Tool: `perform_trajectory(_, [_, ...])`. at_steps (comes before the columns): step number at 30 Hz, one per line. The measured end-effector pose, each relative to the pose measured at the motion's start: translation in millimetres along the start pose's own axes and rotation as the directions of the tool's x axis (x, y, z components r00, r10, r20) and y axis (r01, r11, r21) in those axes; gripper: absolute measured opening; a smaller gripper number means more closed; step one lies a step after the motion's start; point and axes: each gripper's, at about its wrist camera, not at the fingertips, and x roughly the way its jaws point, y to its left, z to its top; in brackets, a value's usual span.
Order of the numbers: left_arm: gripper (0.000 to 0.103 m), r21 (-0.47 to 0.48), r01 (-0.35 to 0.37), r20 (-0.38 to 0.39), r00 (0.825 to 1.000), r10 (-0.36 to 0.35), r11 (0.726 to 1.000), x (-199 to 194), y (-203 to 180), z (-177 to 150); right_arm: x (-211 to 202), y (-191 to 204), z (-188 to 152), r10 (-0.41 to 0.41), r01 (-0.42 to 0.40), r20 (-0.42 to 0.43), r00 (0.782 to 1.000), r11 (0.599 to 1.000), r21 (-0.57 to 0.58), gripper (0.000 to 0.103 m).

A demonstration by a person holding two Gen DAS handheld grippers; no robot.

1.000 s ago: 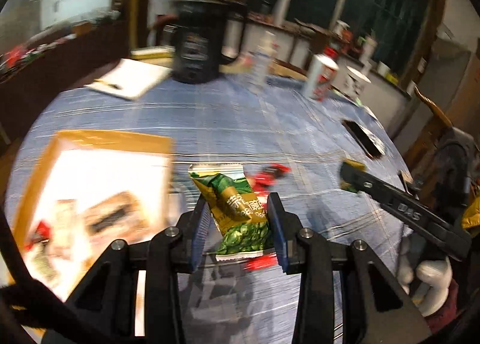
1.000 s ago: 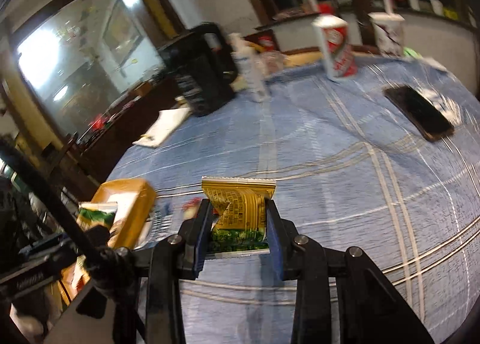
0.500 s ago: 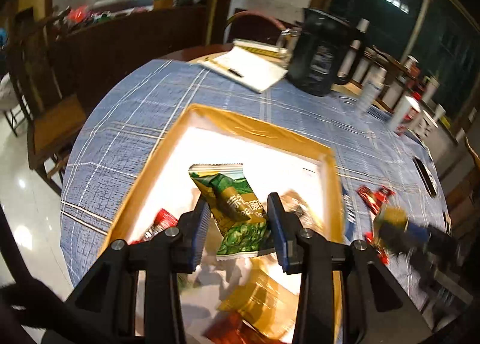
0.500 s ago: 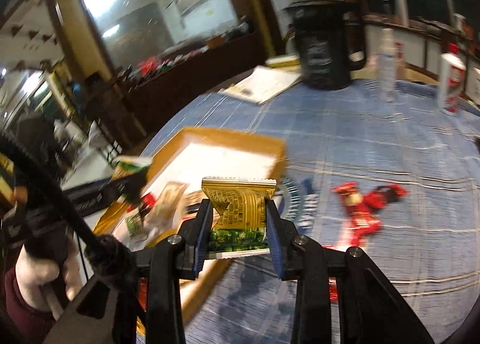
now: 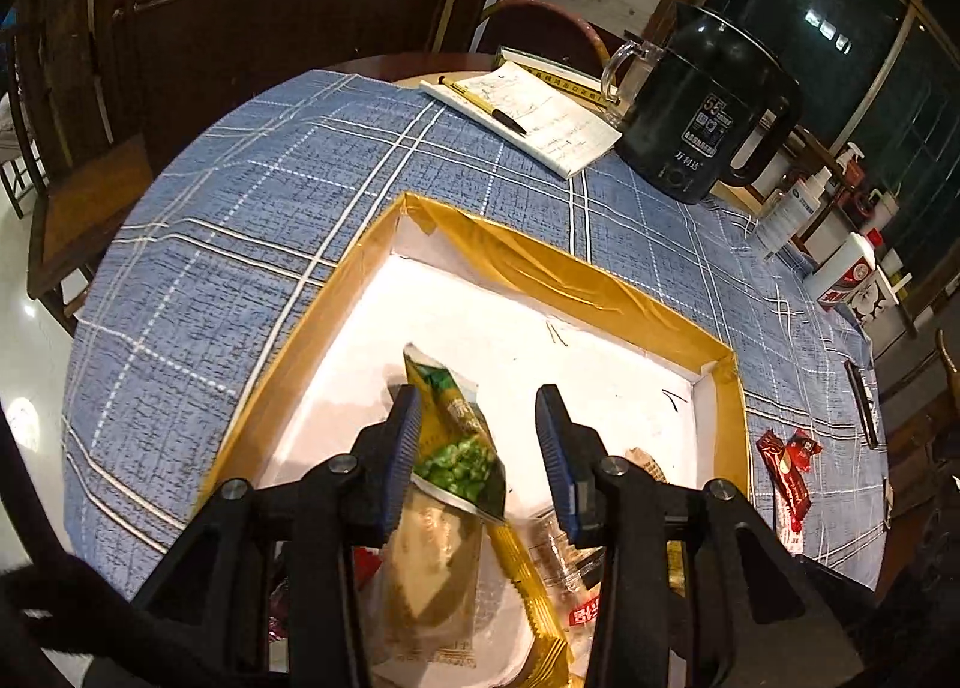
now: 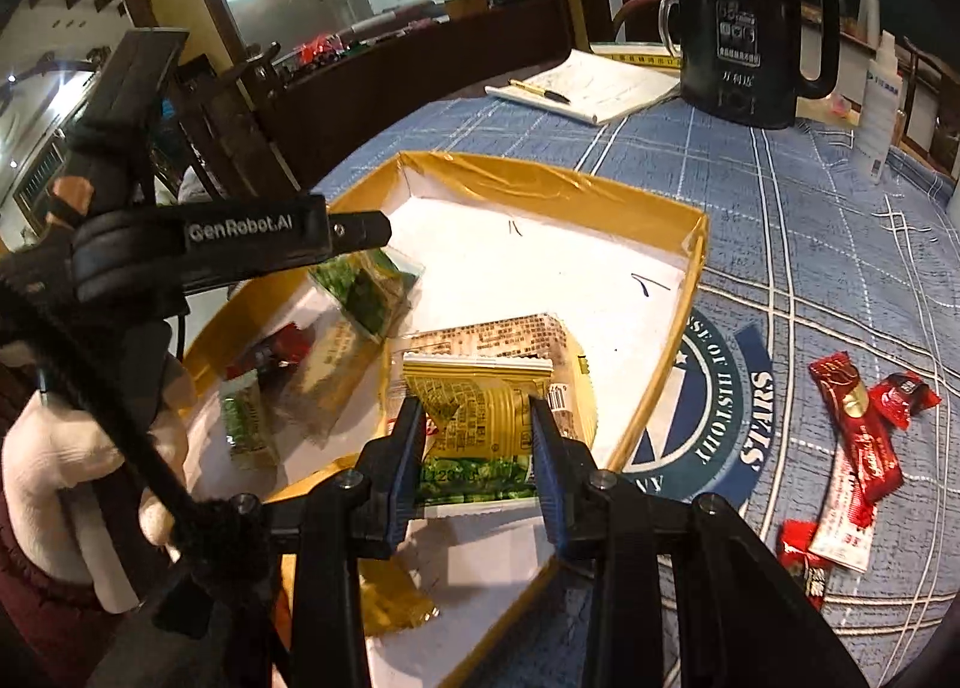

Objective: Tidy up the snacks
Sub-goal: 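Carry both pea packets over the white tray and open both tools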

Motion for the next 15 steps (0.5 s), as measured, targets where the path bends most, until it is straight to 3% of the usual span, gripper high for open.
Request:
perform_trajectory(6, [0.046, -0.014, 0.001, 0.041, 0.999, -0.001, 1.0, -12.5, 1.6, -2.7, 3.0, 7.6, 3.2, -0.007, 0.007, 0.028, 1.0, 1.0, -0.018, 0.037])
perform_trajectory(8, [0.047, -0.024, 0.015, 0.054, 0.998, -0.014, 1.0, -20.2, 0.8, -5.1, -2.2, 15.1, 1.3, -0.02, 0.023, 0.047, 0.999, 0.998, -0.051, 0.042])
perform_trajectory(15, [0.052, -0.014, 0.051, 0.124, 0.991, -0.049, 0.999, -62.2, -10.1, -28.4, -37.5, 43.8, -26.6, -0.031, 0.041, 0.069, 0.997, 0.988, -0.15, 0.046])
